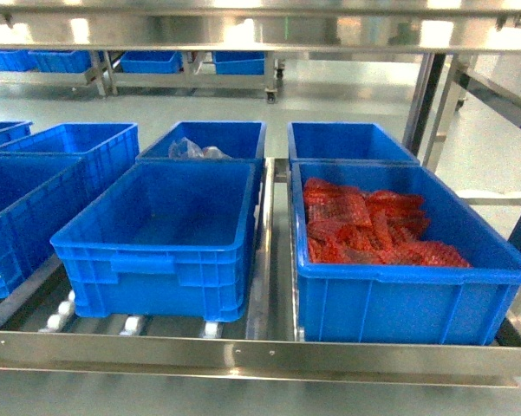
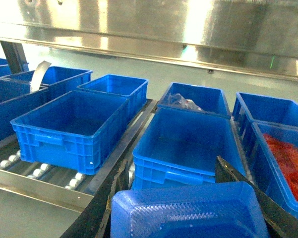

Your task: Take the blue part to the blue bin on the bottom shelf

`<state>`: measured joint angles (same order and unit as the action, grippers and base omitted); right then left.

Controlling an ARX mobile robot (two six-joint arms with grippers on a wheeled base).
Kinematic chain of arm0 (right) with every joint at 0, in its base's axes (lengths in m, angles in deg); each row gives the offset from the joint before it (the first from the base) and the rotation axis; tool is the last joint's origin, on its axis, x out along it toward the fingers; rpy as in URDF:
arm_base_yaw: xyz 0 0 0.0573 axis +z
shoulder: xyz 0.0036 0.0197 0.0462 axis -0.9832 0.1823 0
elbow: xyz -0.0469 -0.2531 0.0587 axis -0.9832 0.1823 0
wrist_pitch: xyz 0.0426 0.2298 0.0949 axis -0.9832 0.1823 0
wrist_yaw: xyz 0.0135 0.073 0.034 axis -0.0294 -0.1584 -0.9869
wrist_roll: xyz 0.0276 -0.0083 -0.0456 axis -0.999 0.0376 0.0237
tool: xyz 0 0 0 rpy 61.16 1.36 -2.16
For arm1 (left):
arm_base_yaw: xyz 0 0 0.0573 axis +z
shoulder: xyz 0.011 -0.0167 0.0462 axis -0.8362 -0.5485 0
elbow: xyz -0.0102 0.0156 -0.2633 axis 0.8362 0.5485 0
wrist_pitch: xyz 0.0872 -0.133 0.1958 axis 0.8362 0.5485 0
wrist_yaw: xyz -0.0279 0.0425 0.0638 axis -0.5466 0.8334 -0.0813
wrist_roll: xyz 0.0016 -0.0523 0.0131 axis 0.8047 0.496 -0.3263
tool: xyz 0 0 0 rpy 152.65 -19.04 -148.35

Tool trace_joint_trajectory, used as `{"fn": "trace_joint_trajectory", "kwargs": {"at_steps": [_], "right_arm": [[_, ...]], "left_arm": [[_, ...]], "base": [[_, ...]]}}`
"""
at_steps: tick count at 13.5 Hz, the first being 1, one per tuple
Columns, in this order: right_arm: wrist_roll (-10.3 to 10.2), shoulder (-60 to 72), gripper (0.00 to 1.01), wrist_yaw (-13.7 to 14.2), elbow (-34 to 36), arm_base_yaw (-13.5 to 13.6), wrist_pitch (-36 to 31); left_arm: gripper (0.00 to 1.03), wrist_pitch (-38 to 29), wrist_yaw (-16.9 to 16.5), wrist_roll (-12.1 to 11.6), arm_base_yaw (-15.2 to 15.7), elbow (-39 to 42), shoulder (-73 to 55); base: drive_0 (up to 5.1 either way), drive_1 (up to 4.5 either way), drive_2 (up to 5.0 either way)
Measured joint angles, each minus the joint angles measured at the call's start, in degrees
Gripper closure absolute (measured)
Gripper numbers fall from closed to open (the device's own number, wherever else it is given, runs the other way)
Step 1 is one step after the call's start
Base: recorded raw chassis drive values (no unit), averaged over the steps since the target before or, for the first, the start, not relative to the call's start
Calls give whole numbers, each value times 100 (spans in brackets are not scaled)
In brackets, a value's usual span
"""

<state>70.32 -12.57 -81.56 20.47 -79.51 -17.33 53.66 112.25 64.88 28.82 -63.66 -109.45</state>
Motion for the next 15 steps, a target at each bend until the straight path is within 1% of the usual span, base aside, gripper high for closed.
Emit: {"fn": "trace_joint_trajectory", "kwargs": {"at_steps": [15], "right_arm": [[0,0,3,2,0,0,0]], "left_arm": [[59,9,2,2,0,13,13]], "base": [[0,0,0]]}}
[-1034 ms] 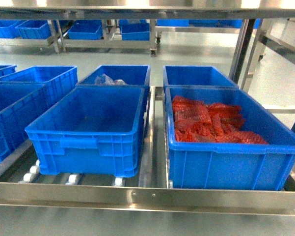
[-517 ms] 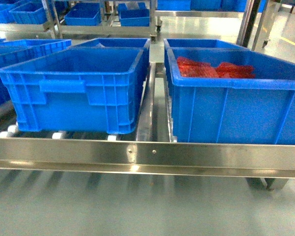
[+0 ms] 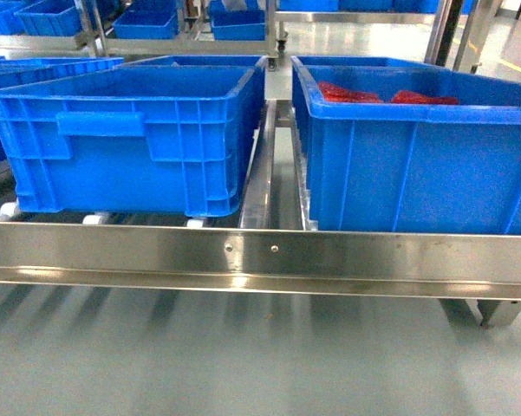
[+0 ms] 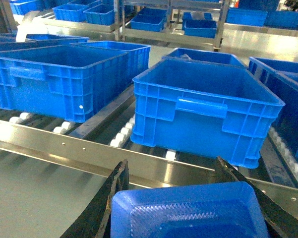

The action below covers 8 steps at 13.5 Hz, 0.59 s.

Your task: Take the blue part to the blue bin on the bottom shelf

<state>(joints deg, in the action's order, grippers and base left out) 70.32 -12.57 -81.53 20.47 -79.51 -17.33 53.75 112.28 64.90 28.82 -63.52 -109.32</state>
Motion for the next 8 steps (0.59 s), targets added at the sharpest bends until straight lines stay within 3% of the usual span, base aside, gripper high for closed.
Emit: {"fn": "trace_joint_trajectory", "kwargs": {"at_steps": [1,8], "right_arm": [[0,0,3,-2,0,0,-2],[0,0,3,0,0,0,4]], "left_arm": [[59,-9,-2,0,0,0,-2],[59,-4,0,0,0,0,-11]], "base": [[0,0,0],[-17,393,-426]]}}
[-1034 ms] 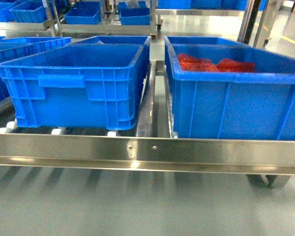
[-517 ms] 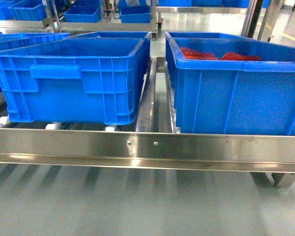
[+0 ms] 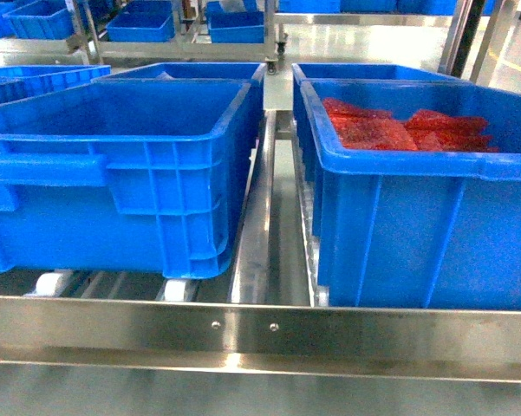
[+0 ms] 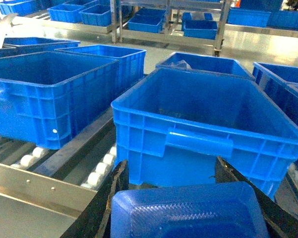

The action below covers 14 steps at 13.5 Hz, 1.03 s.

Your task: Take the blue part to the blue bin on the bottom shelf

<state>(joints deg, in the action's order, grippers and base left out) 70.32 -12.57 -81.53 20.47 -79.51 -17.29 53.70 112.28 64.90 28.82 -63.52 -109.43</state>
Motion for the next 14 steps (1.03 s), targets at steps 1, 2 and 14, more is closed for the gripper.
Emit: {"fn": "trace_joint_trajectory", "kwargs": {"at_steps": [1,2,14], "right_arm": [[0,0,3,0,0,0,0],[0,0,3,-2,0,0,-9],[0,0,3,0,0,0,0]], "left_arm": [[59,-4,-2,0,0,0,-9],[59,-7,0,0,-4,0,-7],[59,-4,-4,-2,0,0,-9]], "base": [[-17,393,-426],[-17,393,-426],[8,417,-401]]}}
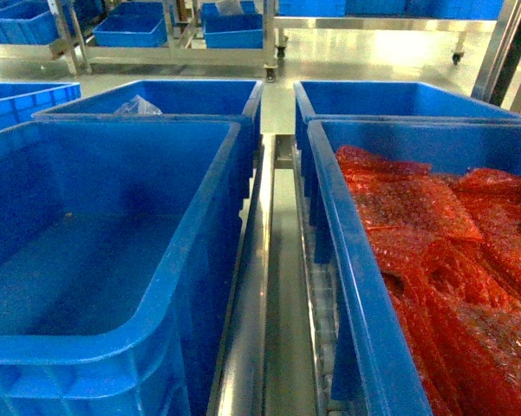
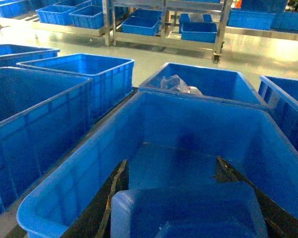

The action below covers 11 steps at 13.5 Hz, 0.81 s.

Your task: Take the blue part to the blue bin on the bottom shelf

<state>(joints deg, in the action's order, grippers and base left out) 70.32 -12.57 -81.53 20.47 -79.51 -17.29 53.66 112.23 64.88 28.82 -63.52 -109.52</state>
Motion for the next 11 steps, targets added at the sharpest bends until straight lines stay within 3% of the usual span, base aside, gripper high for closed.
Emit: {"fn": "trace_joint_trajectory", "kwargs": {"at_steps": [11], "right_arm": [[0,0,3,0,0,0,-2]], "left_arm": [[59,0,0,0,0,0,0]], "base": [[10,419,-399]]}}
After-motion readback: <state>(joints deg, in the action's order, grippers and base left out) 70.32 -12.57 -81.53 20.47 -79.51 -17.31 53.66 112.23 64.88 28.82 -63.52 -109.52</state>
